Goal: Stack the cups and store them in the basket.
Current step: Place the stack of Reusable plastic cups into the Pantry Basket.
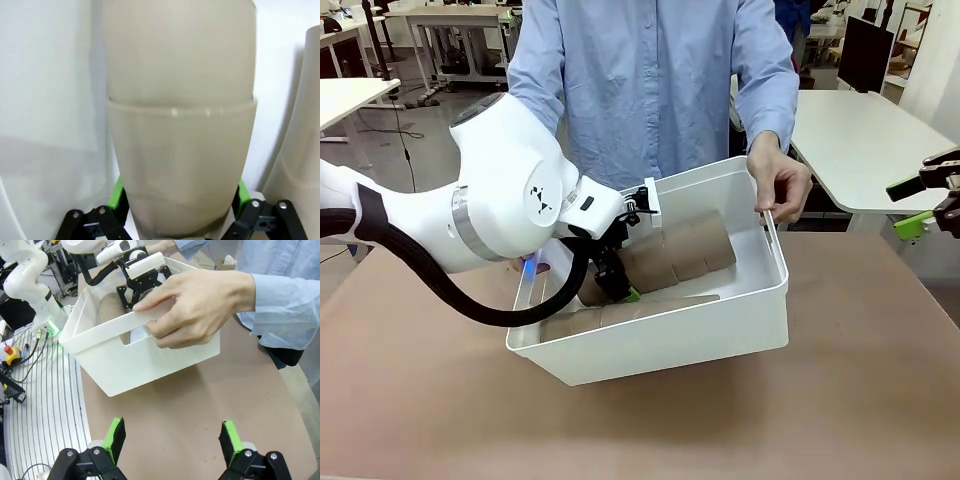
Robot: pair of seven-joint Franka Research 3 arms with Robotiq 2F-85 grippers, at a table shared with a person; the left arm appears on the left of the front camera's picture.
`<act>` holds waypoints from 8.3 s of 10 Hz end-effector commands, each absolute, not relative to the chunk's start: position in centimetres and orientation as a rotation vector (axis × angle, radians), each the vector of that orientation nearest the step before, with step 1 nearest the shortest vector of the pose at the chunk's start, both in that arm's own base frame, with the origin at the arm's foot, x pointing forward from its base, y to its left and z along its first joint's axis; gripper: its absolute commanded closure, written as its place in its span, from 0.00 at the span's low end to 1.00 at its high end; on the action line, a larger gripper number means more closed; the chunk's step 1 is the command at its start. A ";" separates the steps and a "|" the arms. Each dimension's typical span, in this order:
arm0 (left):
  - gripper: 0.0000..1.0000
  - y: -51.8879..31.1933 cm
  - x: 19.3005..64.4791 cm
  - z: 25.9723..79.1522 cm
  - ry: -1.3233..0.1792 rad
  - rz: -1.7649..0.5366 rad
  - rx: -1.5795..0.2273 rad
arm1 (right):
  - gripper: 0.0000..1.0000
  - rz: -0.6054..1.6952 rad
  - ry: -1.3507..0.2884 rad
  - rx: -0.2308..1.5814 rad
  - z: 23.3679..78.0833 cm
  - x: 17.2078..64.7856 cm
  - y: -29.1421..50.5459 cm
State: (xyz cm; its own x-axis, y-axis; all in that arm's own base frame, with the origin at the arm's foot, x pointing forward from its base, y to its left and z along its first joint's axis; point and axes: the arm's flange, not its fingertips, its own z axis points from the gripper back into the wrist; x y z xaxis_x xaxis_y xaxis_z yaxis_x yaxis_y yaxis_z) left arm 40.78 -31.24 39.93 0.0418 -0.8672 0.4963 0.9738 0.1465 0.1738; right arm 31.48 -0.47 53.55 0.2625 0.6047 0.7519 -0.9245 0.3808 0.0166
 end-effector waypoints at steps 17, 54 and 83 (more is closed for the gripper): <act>0.00 4.8 36.0 54.5 -0.833 -1.303 -0.617 | 0.00 1.094 -0.739 0.505 53.6 31.5 -0.4; 0.05 5.8 36.0 55.1 -0.797 -1.270 -0.621 | 0.00 1.094 -0.739 0.505 53.6 31.5 -0.4; 0.05 5.8 36.0 55.1 -0.797 -1.270 -0.621 | 0.00 1.094 -0.739 0.505 53.6 31.5 -0.4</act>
State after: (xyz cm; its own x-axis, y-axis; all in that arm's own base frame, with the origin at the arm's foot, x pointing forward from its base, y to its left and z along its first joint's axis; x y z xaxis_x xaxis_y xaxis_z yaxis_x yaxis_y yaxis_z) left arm 35.94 5.84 54.76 0.0977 -0.5914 0.8004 0.9788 0.2027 0.0302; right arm 31.48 -0.48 53.55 0.2631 0.6052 0.7513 -0.9242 0.3816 0.0162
